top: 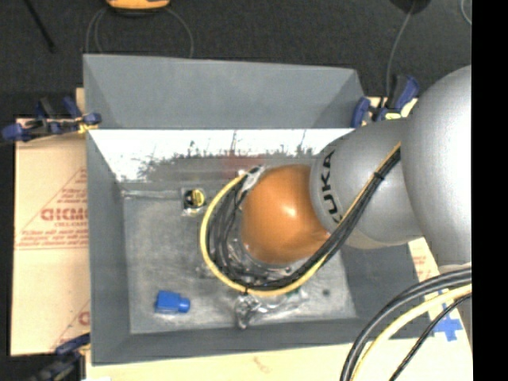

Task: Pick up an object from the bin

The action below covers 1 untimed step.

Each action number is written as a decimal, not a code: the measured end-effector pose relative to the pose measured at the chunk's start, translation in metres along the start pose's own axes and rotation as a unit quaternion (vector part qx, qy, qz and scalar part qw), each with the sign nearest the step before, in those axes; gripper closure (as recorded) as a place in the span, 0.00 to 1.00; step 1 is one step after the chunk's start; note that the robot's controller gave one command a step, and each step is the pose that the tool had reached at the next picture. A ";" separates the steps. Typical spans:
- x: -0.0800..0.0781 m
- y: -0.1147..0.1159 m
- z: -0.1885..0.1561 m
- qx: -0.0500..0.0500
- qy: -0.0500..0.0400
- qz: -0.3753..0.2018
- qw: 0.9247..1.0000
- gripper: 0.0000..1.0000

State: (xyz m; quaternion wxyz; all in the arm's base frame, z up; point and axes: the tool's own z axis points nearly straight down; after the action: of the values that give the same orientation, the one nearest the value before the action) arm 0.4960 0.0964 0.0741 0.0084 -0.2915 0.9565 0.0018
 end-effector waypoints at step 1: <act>0.020 -0.053 -0.043 0.002 0.006 0.046 0.999 0.00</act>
Offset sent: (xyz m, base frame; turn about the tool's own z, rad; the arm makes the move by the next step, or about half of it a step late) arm 0.0100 -0.0519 0.0409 0.0824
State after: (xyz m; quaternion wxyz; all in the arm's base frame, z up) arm 0.5081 0.0408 0.1172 0.0030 -0.2477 0.9688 -0.0013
